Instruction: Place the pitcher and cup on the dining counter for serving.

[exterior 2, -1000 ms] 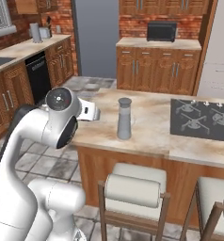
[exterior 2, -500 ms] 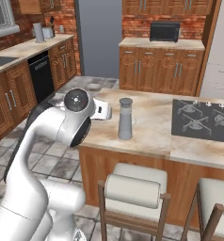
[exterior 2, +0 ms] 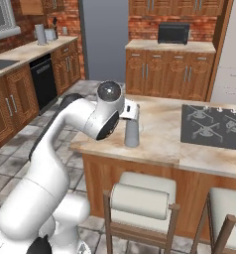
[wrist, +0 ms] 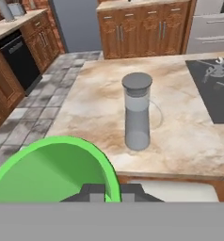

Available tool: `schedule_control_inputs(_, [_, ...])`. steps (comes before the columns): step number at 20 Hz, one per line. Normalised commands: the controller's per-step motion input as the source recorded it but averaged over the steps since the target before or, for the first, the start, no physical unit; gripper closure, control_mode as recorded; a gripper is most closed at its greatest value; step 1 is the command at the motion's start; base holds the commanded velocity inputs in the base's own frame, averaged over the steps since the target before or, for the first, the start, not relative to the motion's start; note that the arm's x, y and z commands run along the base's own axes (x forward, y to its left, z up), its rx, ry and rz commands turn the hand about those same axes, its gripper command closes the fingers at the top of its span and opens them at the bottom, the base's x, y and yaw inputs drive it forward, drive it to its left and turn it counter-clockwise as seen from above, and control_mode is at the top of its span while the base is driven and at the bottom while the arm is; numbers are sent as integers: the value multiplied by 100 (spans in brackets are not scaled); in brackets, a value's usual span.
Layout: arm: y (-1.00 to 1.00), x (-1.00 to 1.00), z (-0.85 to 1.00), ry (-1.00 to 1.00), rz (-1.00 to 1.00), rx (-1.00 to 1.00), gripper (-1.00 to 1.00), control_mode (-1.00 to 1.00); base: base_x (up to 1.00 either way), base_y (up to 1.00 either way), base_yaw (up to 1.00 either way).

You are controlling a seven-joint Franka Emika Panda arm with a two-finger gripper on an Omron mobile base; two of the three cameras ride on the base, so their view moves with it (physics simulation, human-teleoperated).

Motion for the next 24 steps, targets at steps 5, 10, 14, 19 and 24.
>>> schedule_control_inputs(5, [-74, 29, -5, 2, 0, 0, 100, -100, 0, 0, 0])
schedule_control_inputs(10, [-56, 34, -28, 0, 0, 0, 100, -100, 0, 0, 0])
schedule_control_inputs(14, [-57, 43, -42, 0, -4, 0, 100, -100, 0, 0, 0])
schedule_control_inputs(19, [-43, 49, -48, 0, -6, 0, 100, -100, 0, 0, 0])
schedule_control_inputs(24, [-31, 55, -46, 0, -5, 0, 100, -100, 0, 0, 0])
